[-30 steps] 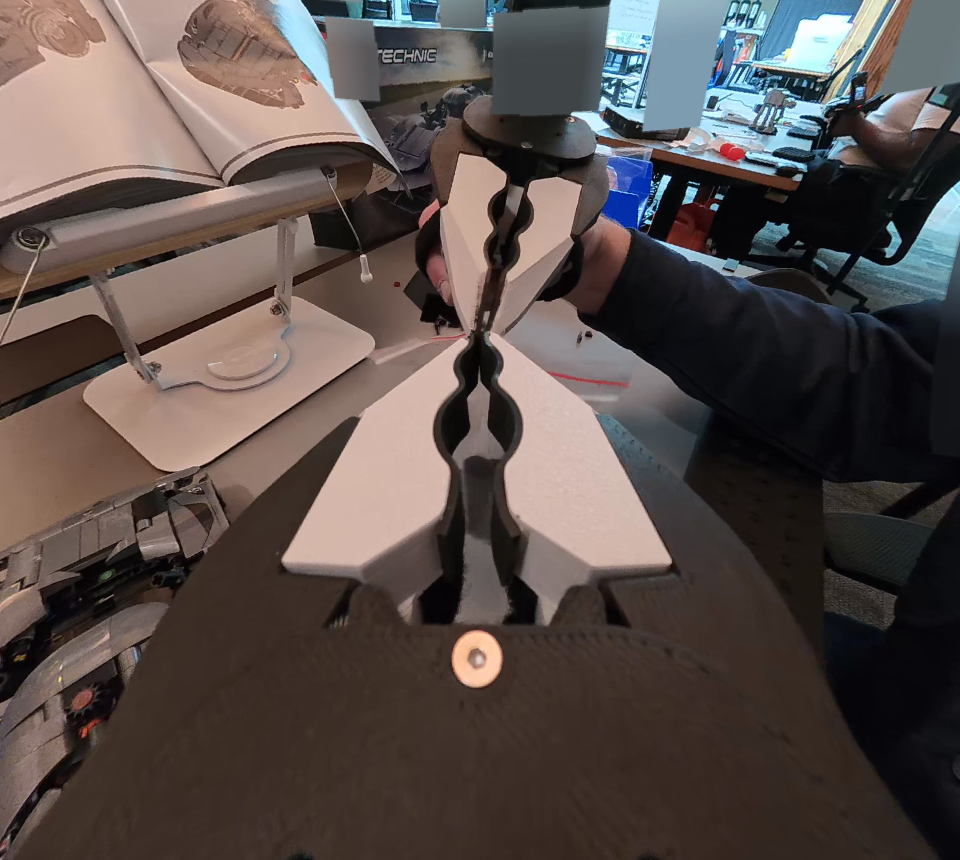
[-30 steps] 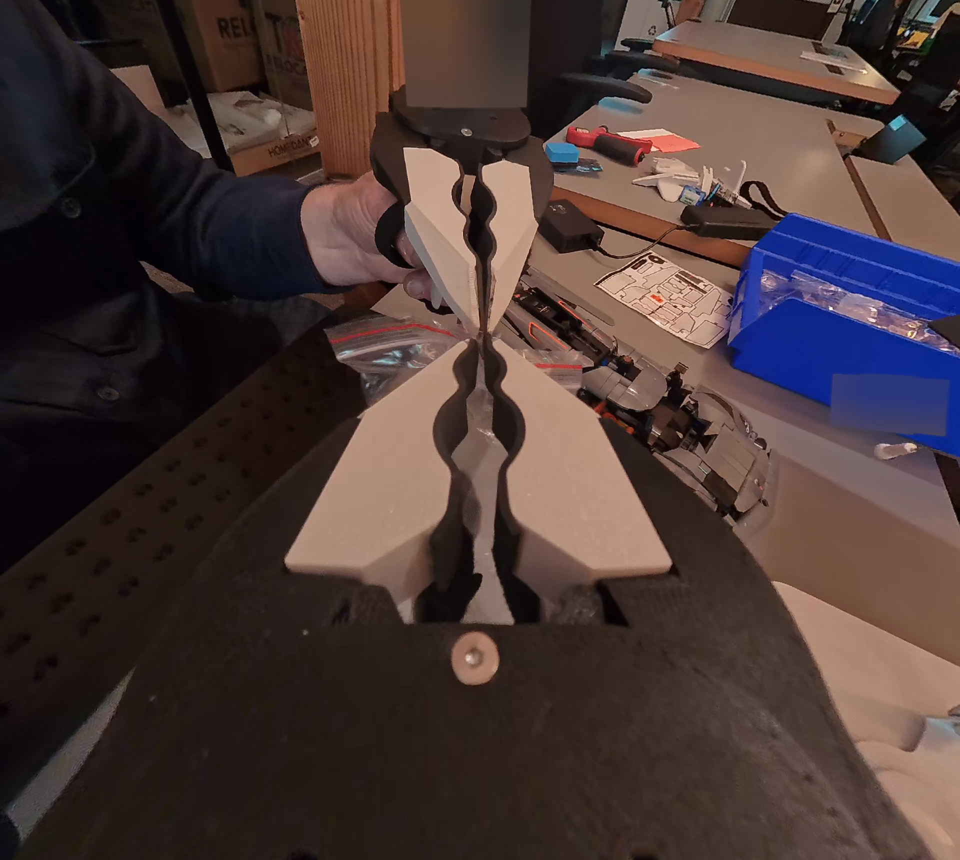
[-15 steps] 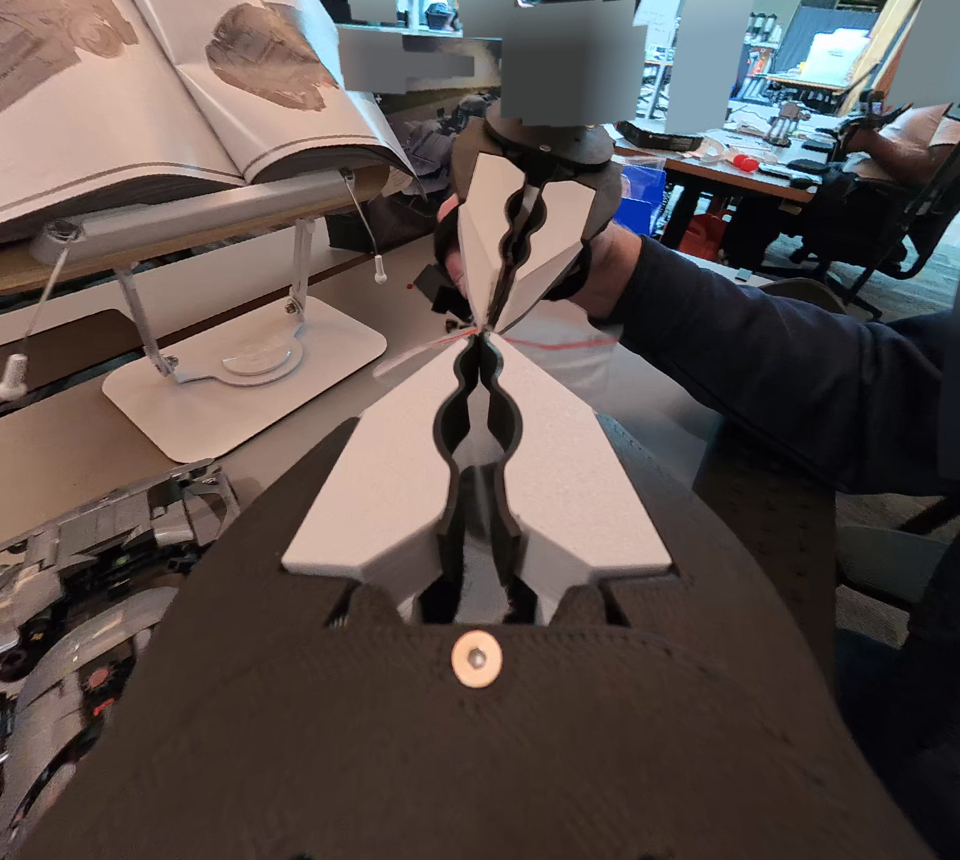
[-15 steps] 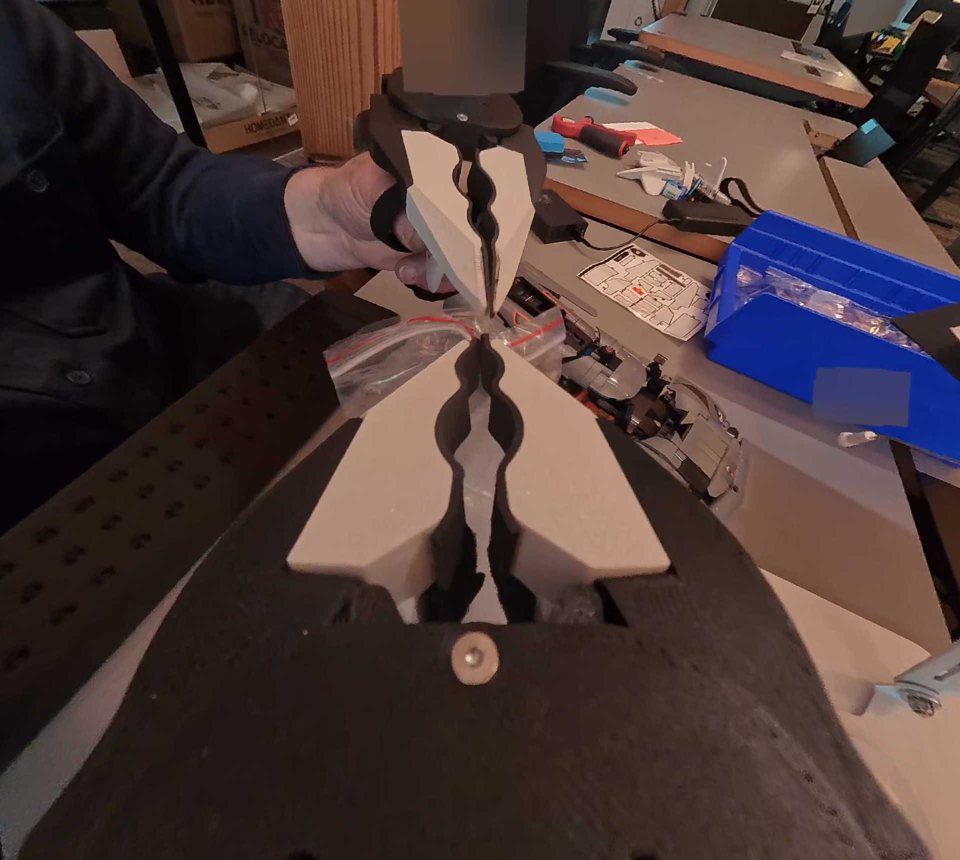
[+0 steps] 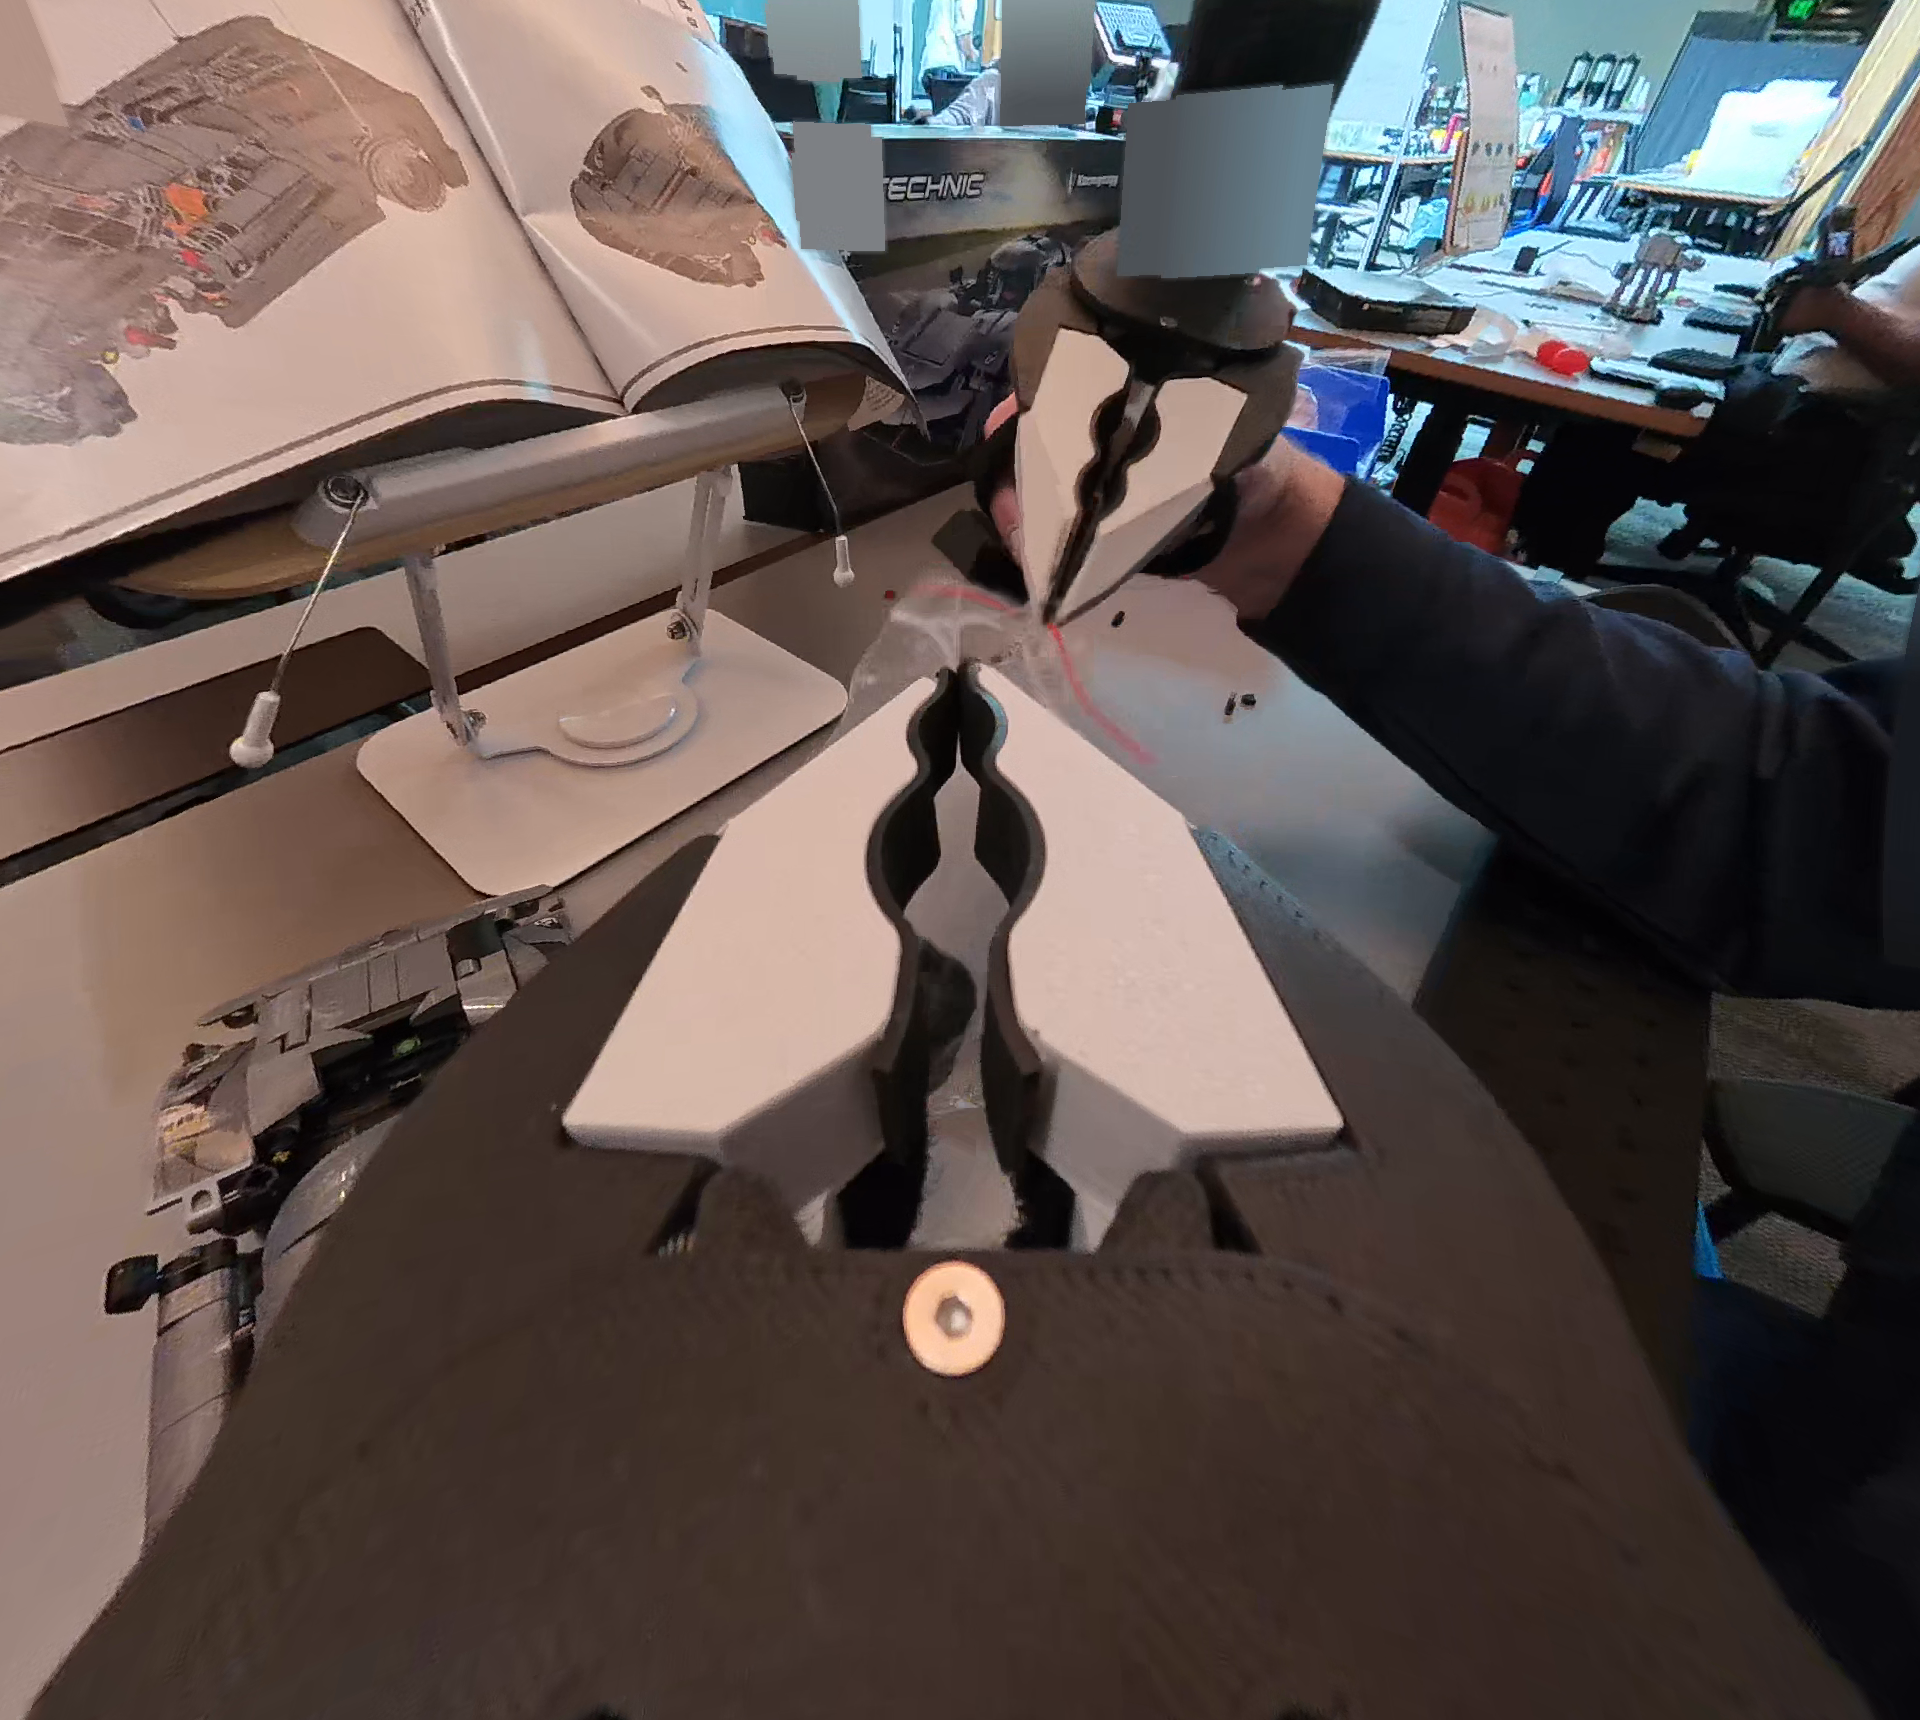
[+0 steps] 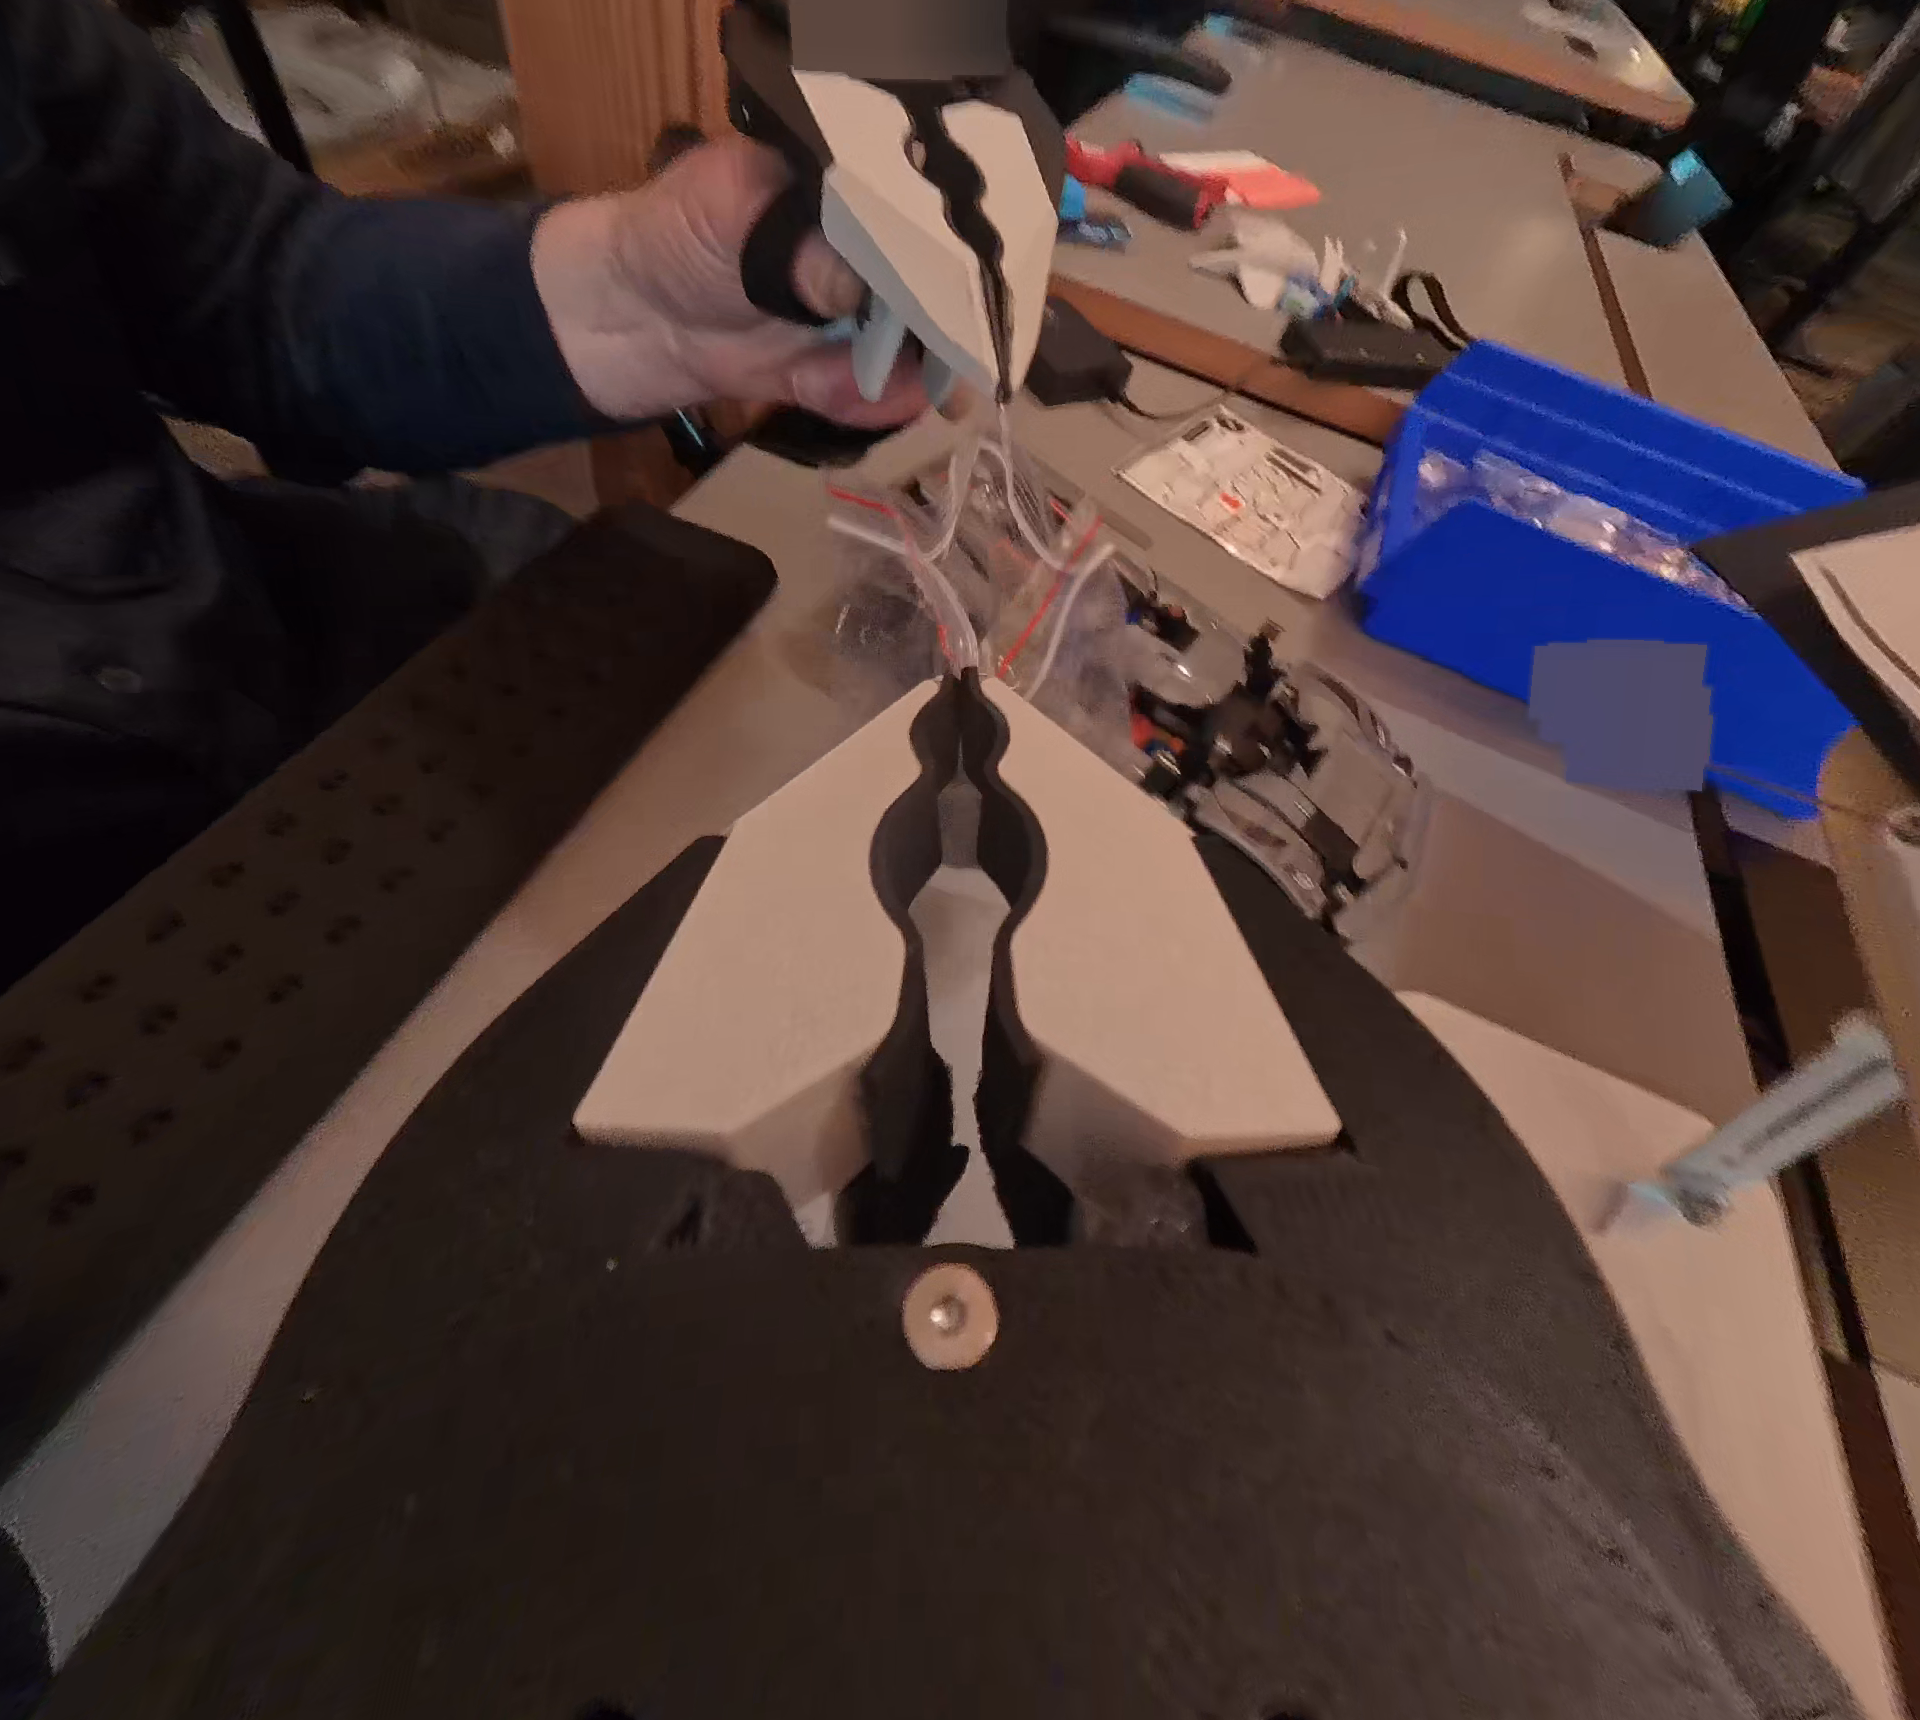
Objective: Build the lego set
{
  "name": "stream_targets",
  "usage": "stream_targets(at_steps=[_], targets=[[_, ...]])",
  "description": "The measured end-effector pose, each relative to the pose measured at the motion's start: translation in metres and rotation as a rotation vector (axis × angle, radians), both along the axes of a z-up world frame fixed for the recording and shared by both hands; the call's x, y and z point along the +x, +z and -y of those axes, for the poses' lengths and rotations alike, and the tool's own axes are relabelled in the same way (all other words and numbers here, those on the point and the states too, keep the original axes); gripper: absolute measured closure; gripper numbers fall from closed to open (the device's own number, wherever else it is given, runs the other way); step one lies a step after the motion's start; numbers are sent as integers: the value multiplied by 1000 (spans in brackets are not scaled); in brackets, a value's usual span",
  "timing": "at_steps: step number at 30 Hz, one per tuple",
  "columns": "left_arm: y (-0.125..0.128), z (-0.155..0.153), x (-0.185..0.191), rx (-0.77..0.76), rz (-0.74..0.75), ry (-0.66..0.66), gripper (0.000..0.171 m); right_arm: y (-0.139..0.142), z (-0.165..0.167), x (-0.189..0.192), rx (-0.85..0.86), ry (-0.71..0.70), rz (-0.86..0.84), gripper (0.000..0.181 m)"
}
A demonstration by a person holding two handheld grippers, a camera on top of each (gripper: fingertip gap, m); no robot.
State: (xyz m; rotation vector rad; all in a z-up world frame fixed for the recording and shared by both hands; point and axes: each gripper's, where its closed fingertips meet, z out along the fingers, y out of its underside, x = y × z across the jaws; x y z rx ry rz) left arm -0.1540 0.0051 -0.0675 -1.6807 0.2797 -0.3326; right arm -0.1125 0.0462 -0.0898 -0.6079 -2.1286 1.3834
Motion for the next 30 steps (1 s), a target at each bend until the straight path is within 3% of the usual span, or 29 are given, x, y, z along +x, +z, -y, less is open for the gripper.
stream_targets(at_steps=[6, 14, 16, 22, 28, 30], targets=[[0, 7, -15, 12, 47, 21, 171, 13, -18, 12, -65, -22, -32, 181], [-13, -6, 4, -52, 6, -24, 171, -4, -18, 5, -148, 1, 78, 180], [-16, -11, 8, -73, -26, -26, 171, -9, -21, 2, -182, -12, 119, 159], [3, -18, 4, -37, -21, -18, 171, -38, -35, -12, -225, -90, 247, 122], [32, -24, 5, 12, -31, -20, 171, -72, -8, -20, -259, 8, 399, 106], [41, -26, 7, 29, -31, -23, 171, -81, 9, -22, -255, 56, 448, 89]])
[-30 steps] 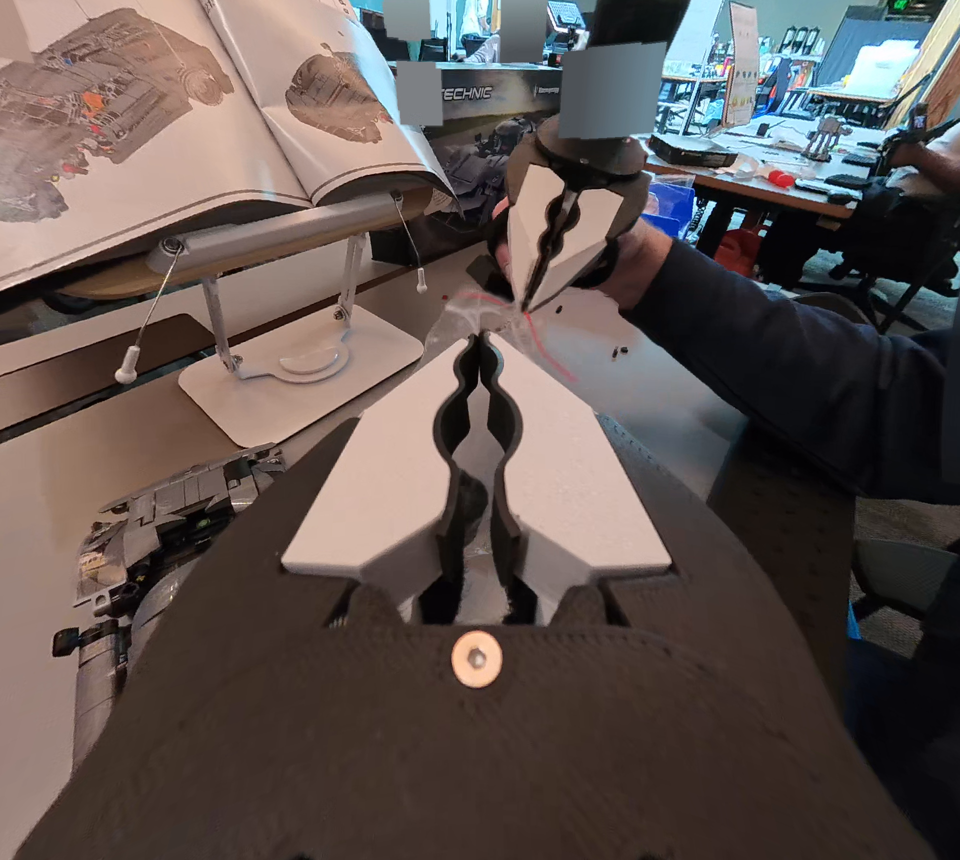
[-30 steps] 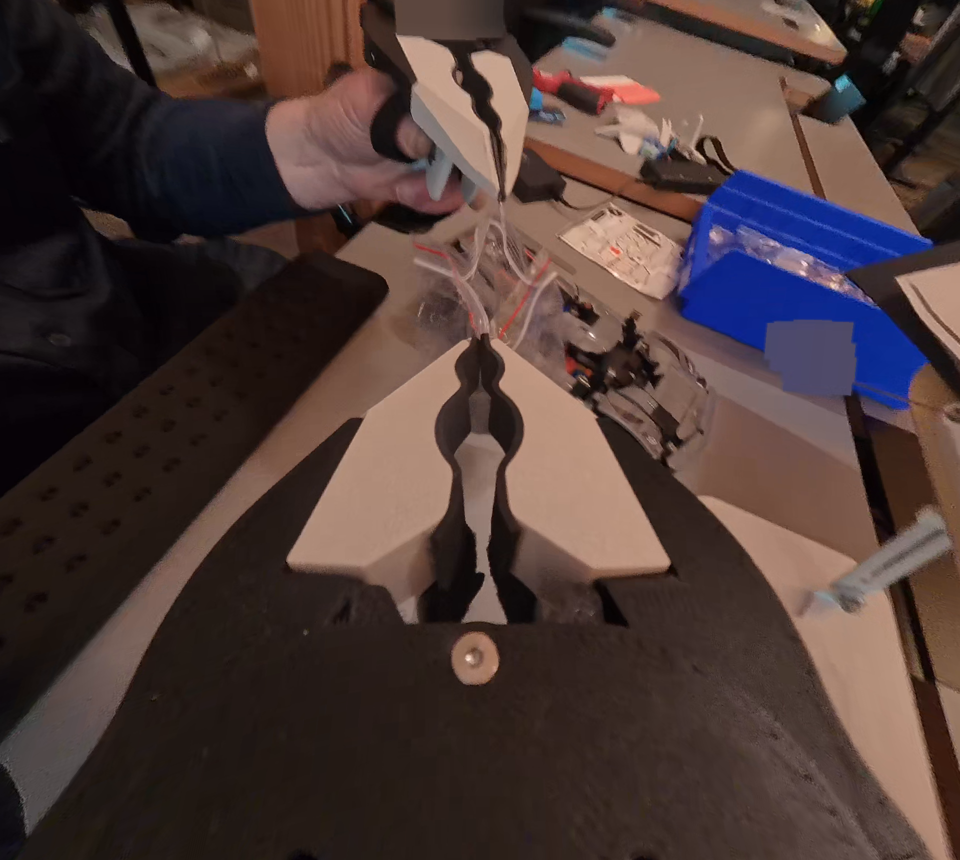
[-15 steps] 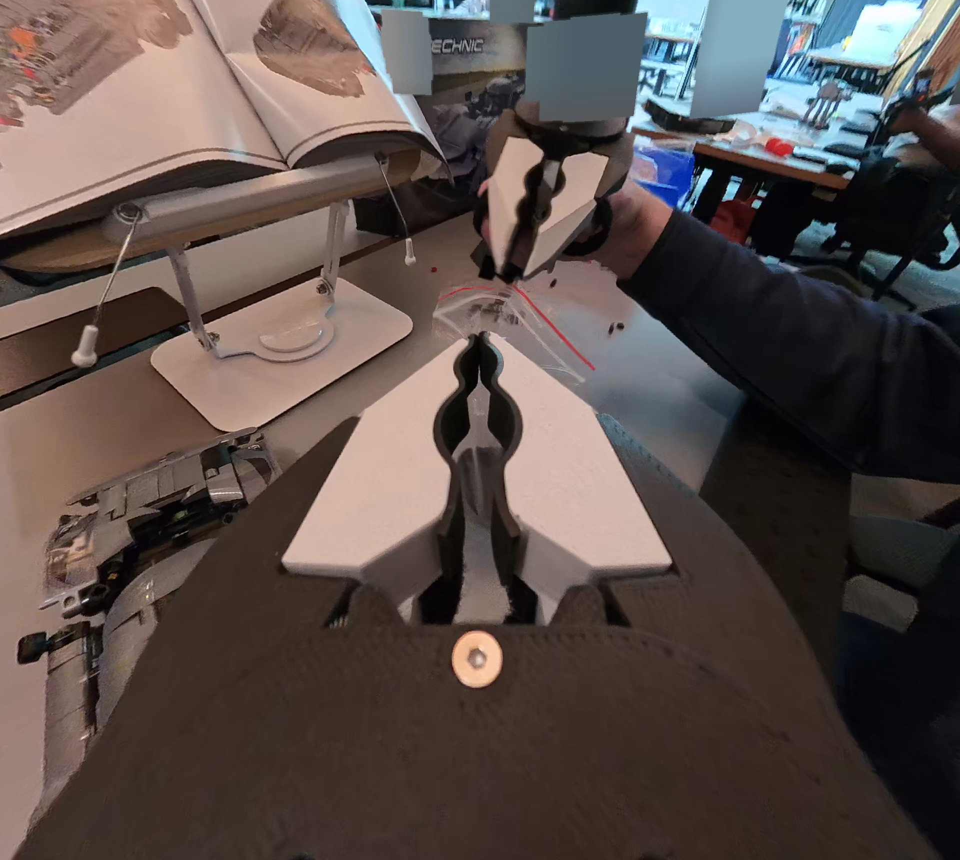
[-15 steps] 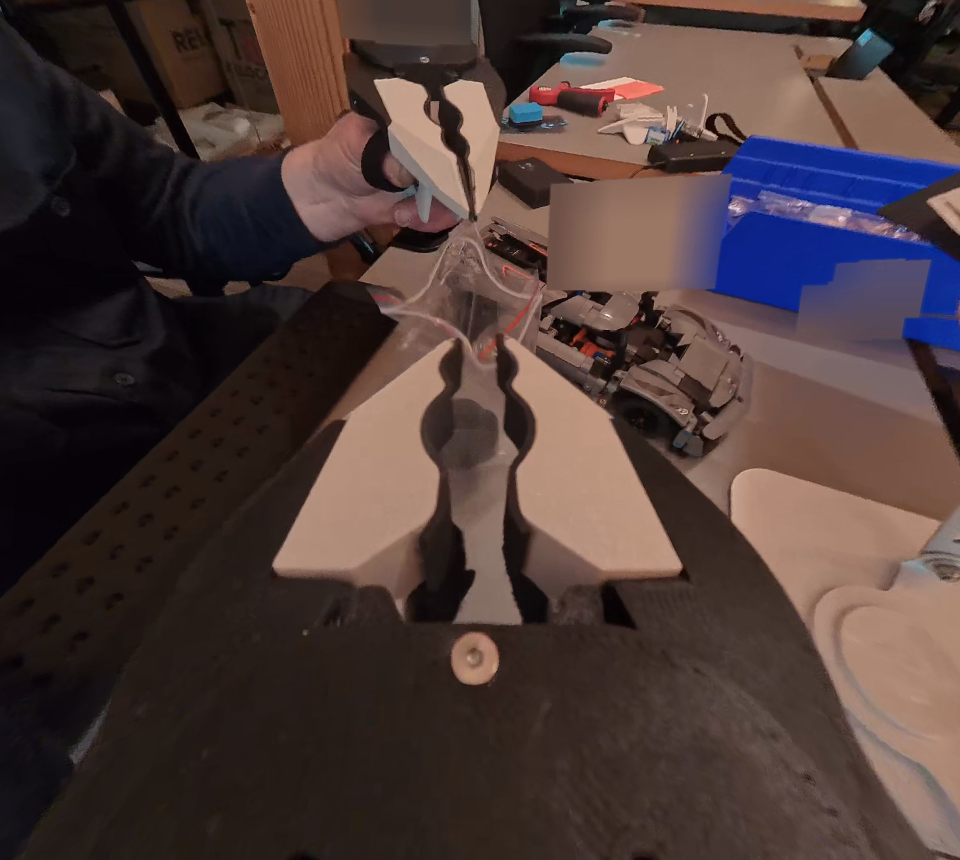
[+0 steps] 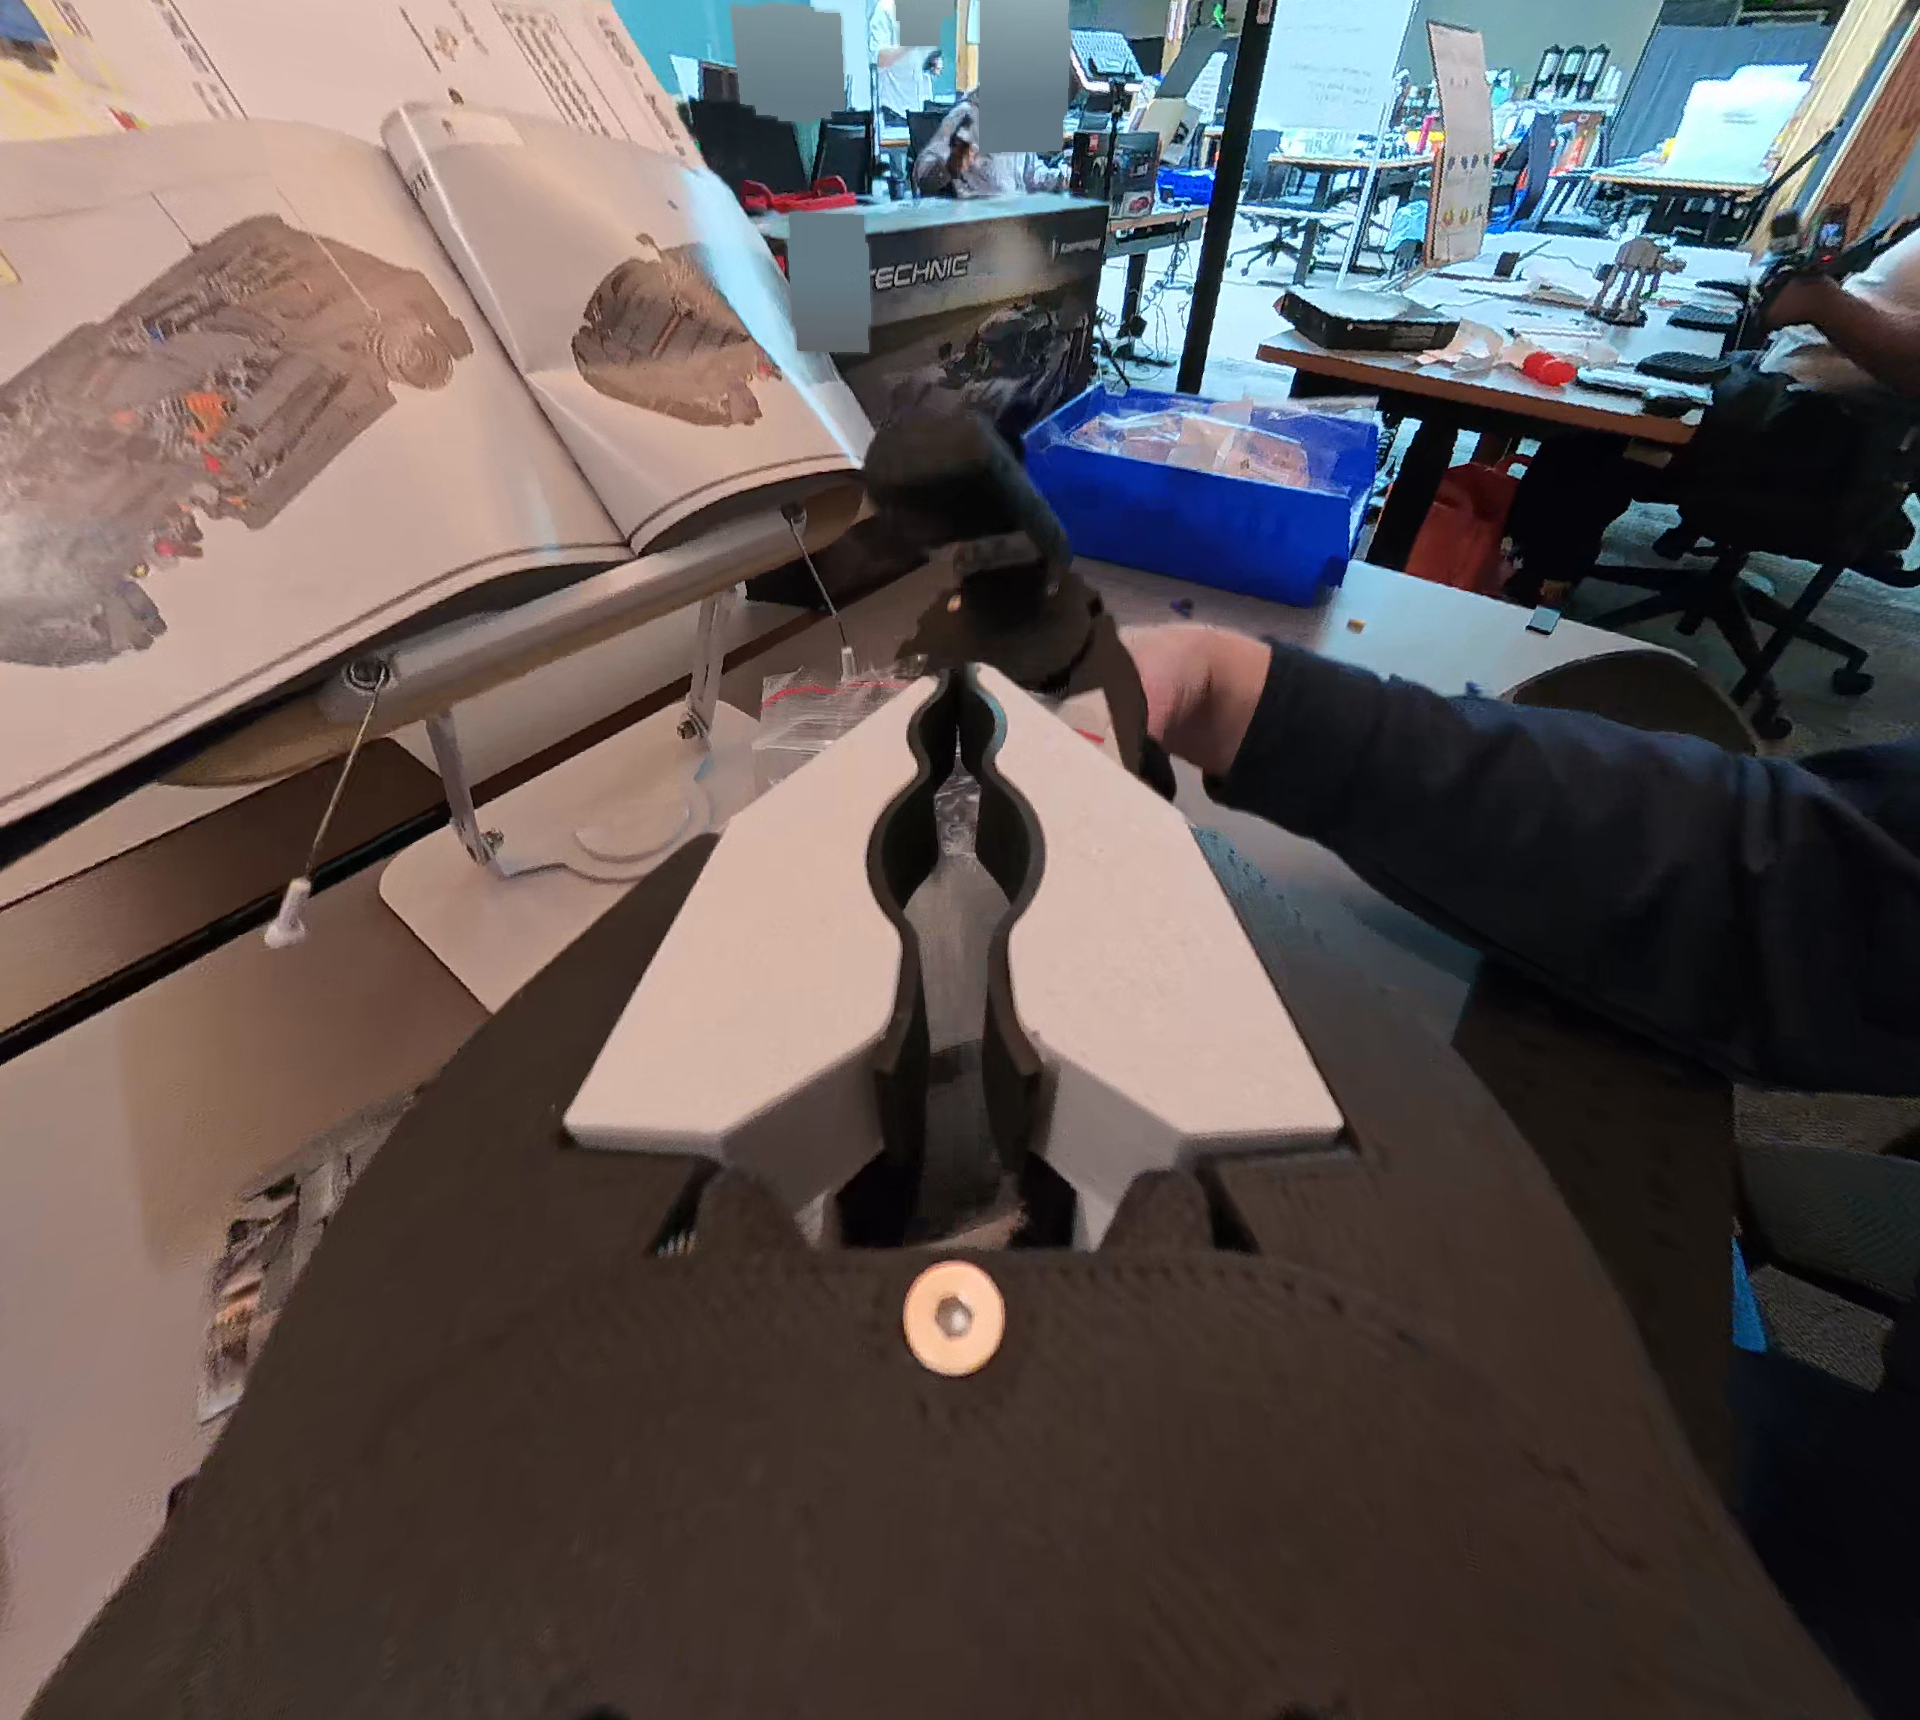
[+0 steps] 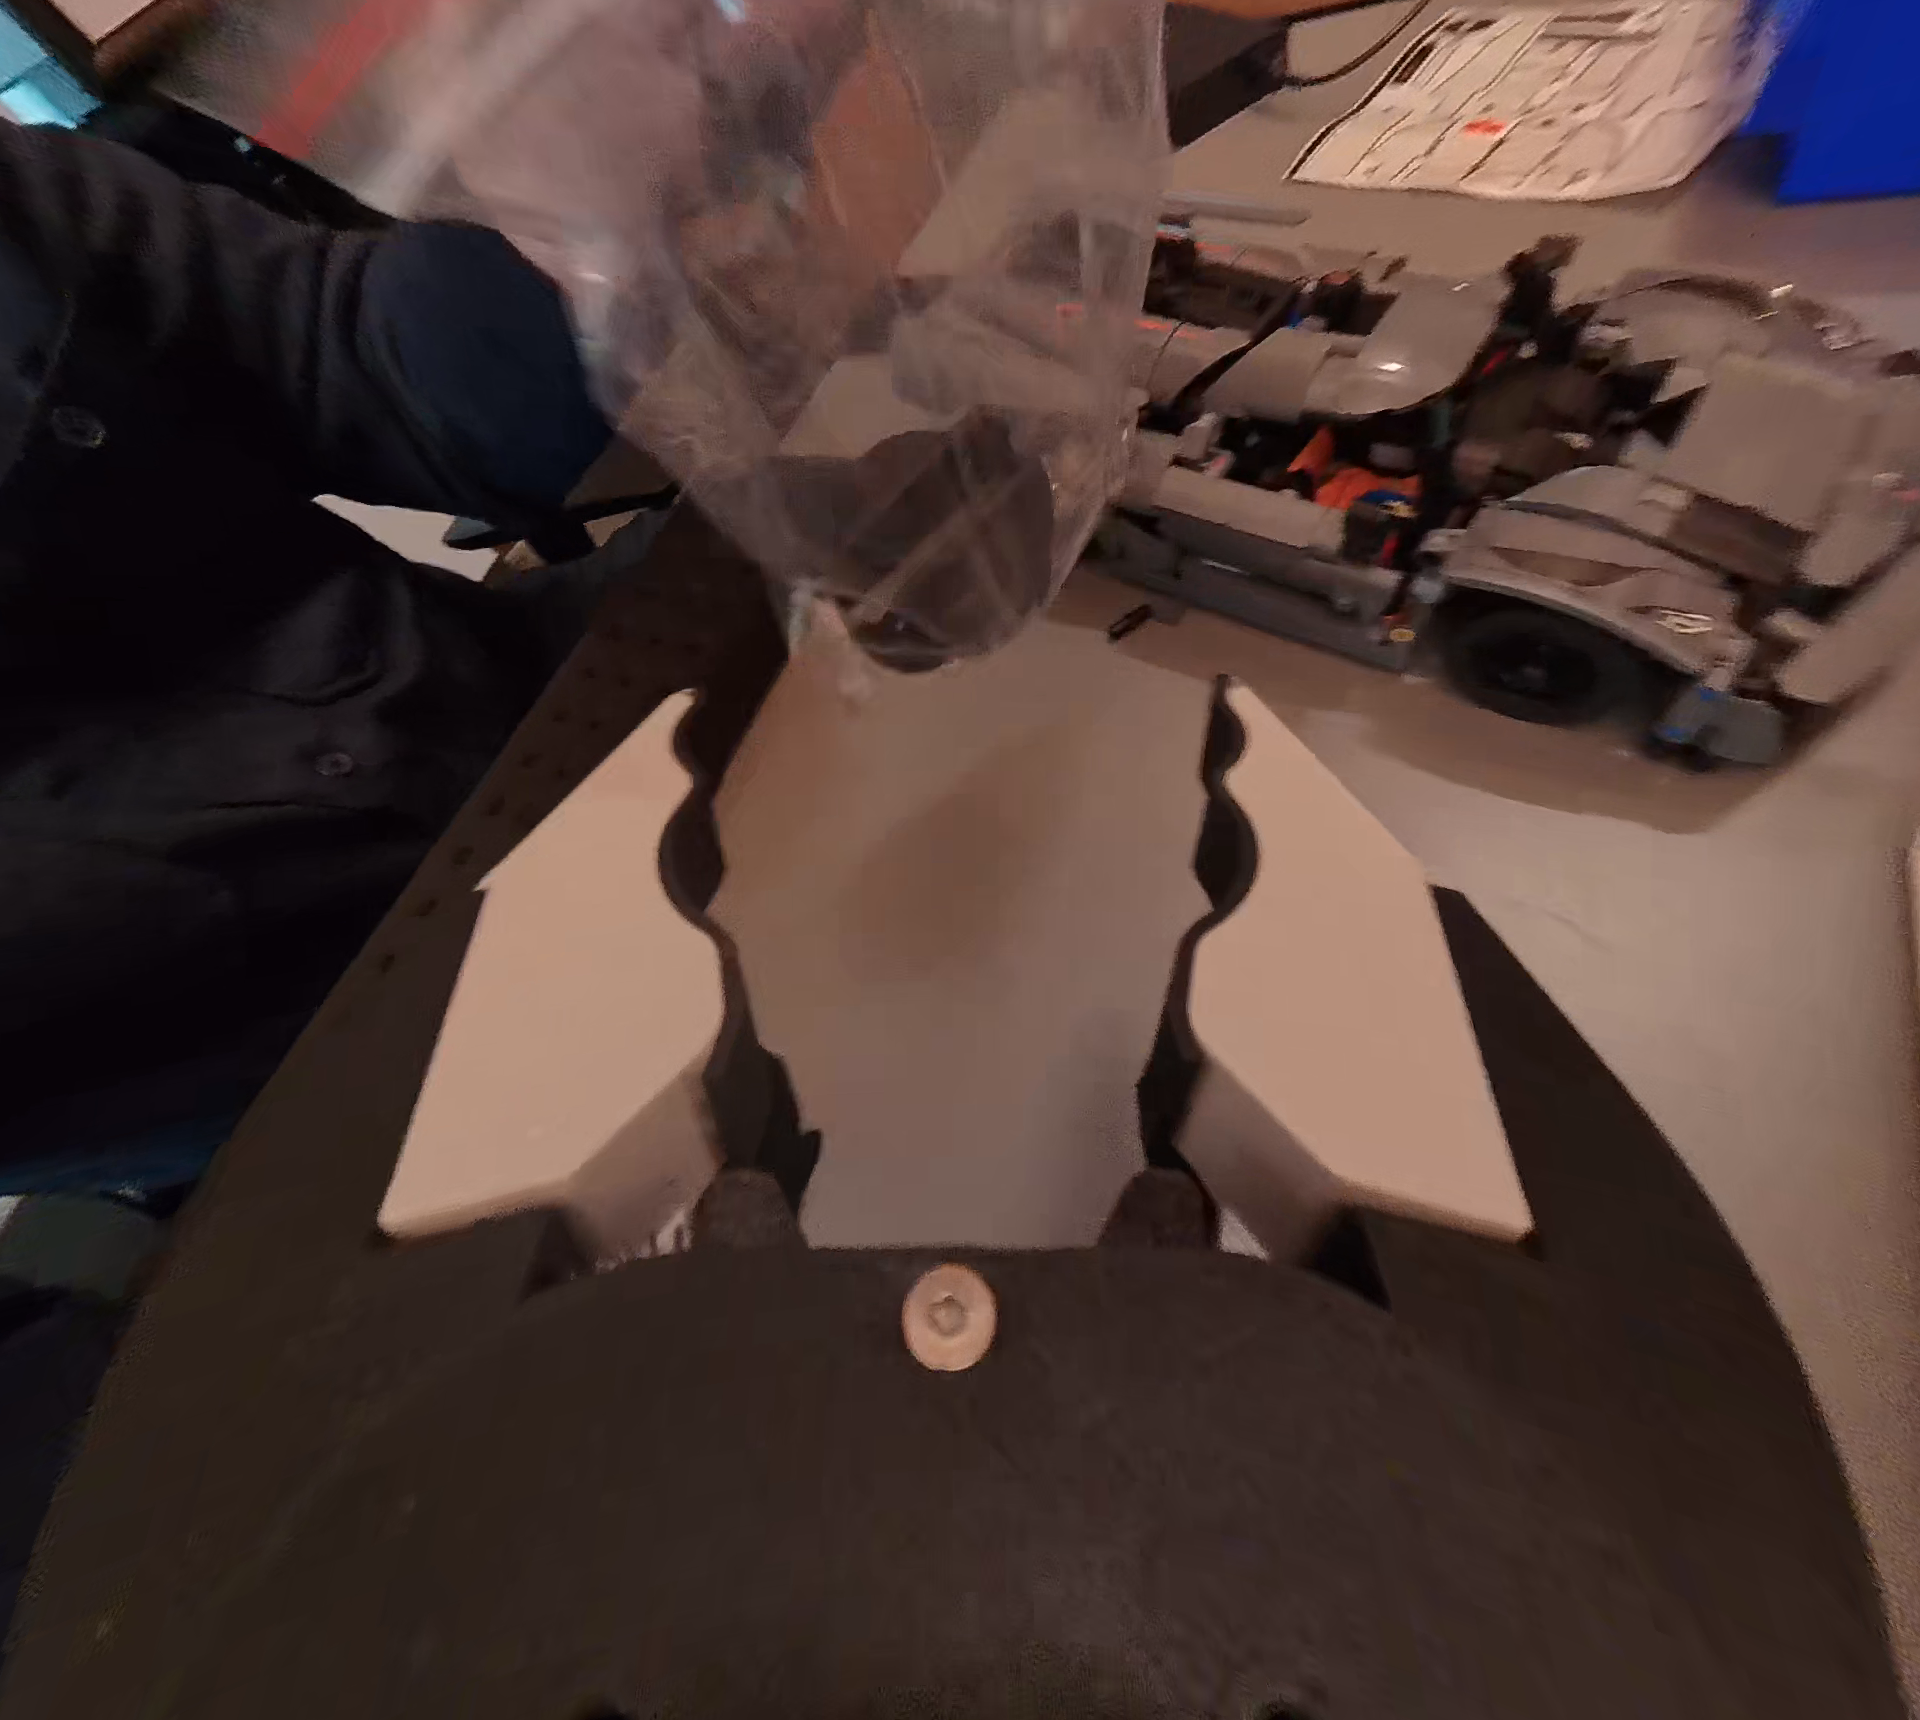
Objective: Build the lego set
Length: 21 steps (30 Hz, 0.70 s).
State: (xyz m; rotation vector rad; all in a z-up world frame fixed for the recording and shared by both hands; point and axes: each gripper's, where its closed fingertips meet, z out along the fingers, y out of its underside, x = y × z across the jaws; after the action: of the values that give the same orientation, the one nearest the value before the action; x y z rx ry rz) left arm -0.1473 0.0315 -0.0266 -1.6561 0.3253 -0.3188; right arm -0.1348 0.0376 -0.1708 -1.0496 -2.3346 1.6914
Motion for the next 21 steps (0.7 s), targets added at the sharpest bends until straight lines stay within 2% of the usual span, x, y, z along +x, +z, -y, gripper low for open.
stream_targets(at_steps=[1, 4, 5, 7, 9, 14, 21], targets=[[3, -1, 1, 6, 4, 0, 171, -3, 9, 0, -7, 33, 12, 77], [10, -6, 5, 20, 9, -4, 171, -7, 32, 0, 1, 111, 9, 77], [12, -7, 7, 26, 11, -8, 171, -8, 36, -2, 8, 121, 5, 81], [15, -9, 11, 33, 11, -17, 171, -3, 41, -4, 13, 130, -43, 113], [18, -8, 12, 48, 15, -21, 171, 6, 43, -3, 7, 141, -89, 122], [25, 1, 10, 84, -11, -9, 171, 15, 34, -6, 73, 89, -164, 126], [14, 20, 6, 75, -24, -6, 171, 19, 0, -5, 328, -55, -175, 132]])
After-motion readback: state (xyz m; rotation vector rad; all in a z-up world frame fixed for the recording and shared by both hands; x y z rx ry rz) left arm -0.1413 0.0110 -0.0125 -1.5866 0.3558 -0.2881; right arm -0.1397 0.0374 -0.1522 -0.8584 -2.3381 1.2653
